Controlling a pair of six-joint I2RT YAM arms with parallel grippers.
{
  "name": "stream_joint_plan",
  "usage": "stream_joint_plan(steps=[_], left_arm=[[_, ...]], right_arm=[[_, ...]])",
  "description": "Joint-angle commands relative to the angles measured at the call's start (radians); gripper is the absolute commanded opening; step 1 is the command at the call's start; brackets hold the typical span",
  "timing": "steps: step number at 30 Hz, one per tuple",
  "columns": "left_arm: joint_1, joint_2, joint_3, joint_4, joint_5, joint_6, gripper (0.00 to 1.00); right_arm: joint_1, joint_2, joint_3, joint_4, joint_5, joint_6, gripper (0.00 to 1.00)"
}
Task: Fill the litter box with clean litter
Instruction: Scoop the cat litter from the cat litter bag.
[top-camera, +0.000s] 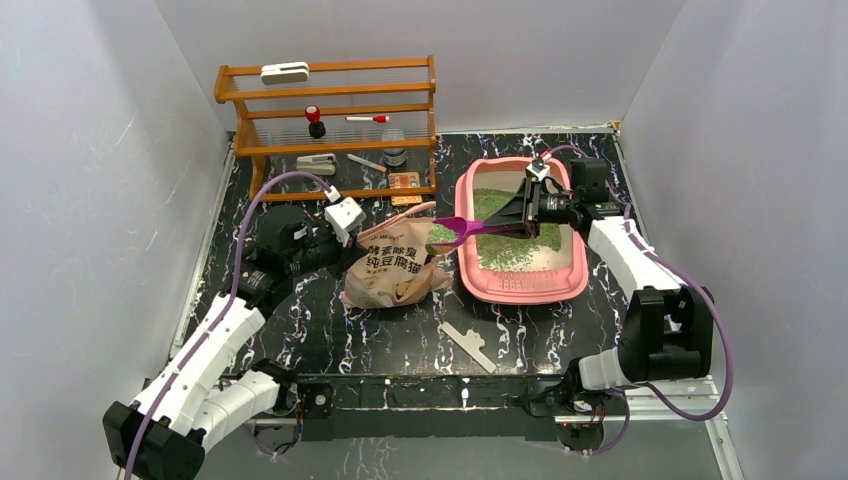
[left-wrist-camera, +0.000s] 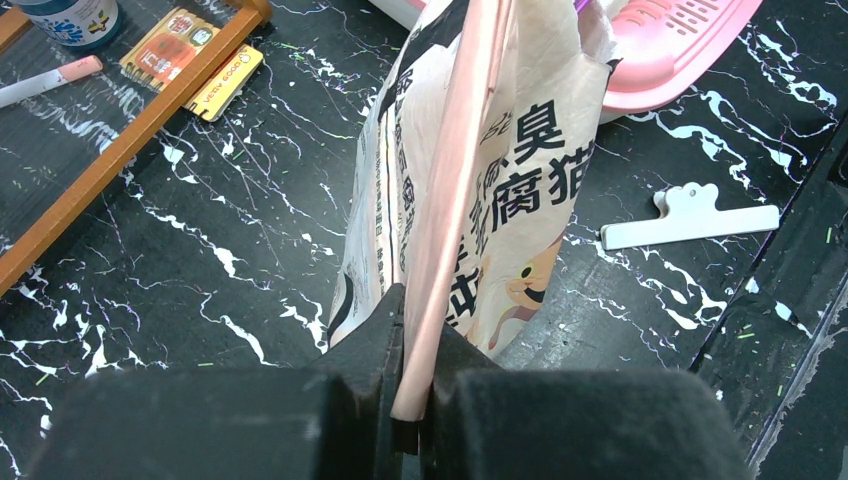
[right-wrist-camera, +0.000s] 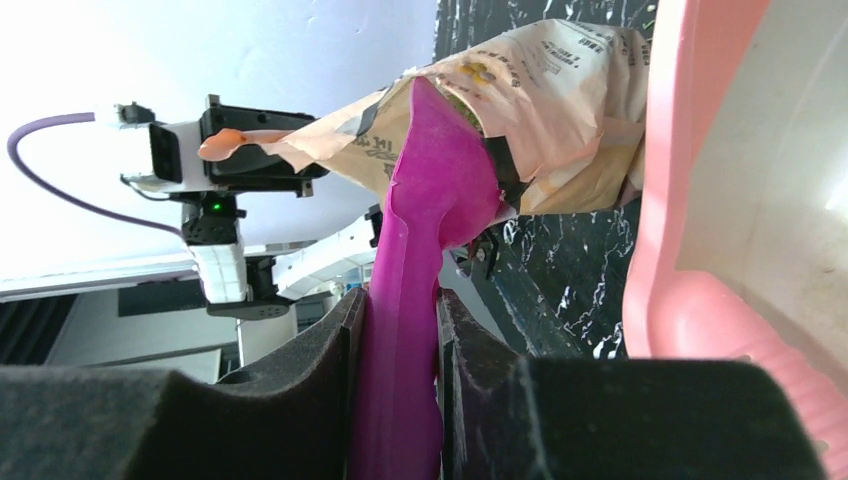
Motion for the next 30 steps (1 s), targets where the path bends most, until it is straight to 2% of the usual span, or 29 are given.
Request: stream_joint_plan(steps=[1, 6, 12, 19, 30], left_arm=[[-0.002, -0.023, 0.041, 0.073, 0.036, 0.004, 0.0], [-0.002, -0.024, 0.042, 0.073, 0.034, 0.004, 0.0], [-0.003, -0.034, 0.032, 0.079, 0.034, 0.0, 0.0], [-0.002, -0.039, 0.034, 0.08, 0.03, -0.004, 0.0], [-0.002, -0.044, 0.017, 0.122, 0.03, -0.034, 0.0]], right_arm=[[-0.018, -0.039, -0.029, 0.109, -0.139, 0.06, 0.0], [-0.028, -0.055, -0.122, 0.274, -0.165, 0.183, 0.0], [-0.023, -0.063, -0.162, 0.361, -0.163, 0.244, 0.0], [-0.098, -0.075, -0.152, 0.309, -0.208, 0.197, 0.0], [-0.065, -0.088, -0.185, 0.34, -0.204, 0.217, 0.0]])
